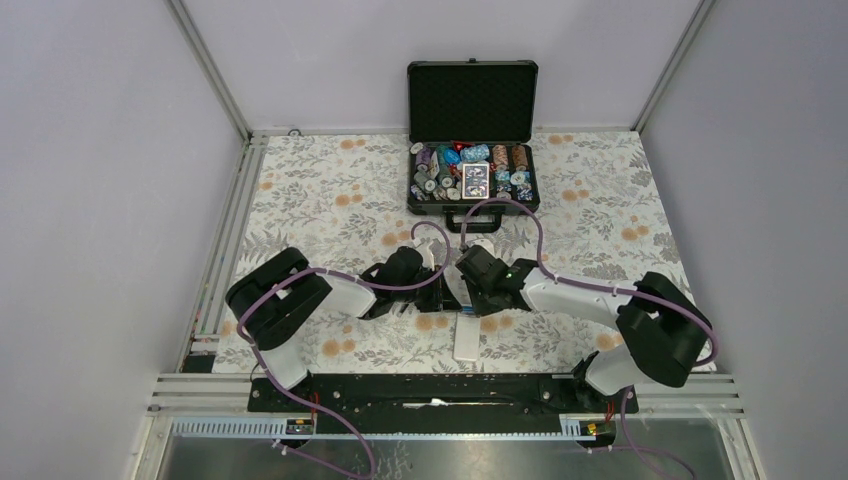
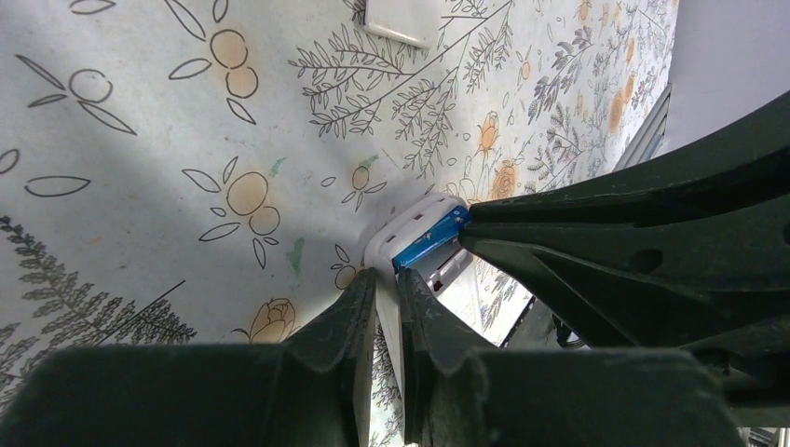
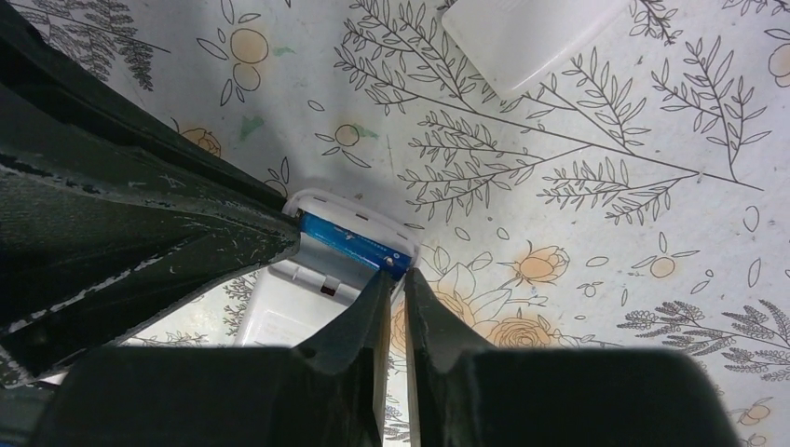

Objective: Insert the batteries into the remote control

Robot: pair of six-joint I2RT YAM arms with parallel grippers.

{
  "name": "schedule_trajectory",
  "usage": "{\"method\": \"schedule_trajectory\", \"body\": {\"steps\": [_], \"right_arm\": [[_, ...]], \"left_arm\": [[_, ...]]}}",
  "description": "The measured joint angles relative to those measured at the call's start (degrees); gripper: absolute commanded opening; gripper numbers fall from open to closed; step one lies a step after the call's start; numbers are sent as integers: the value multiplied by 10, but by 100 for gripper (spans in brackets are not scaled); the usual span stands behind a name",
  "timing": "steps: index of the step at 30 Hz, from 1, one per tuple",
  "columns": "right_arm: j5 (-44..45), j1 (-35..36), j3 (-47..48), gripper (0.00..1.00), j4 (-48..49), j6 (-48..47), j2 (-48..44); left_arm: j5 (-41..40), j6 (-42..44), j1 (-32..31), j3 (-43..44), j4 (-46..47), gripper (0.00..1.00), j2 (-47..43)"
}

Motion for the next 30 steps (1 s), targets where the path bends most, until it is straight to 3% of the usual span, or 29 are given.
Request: {"method": "schedule_trajectory", "body": {"steps": [16, 18, 30], "right_arm": [[-14, -1, 54, 15, -52, -15, 55], [-15, -1, 60, 19, -59, -16, 60], [-17, -1, 45, 24, -38, -8, 37]], "left_arm": [[-10, 3, 0, -8, -10, 13, -15], [-11, 4, -1, -8, -11, 13, -16], [-16, 5, -3, -11, -13, 13, -21]]}}
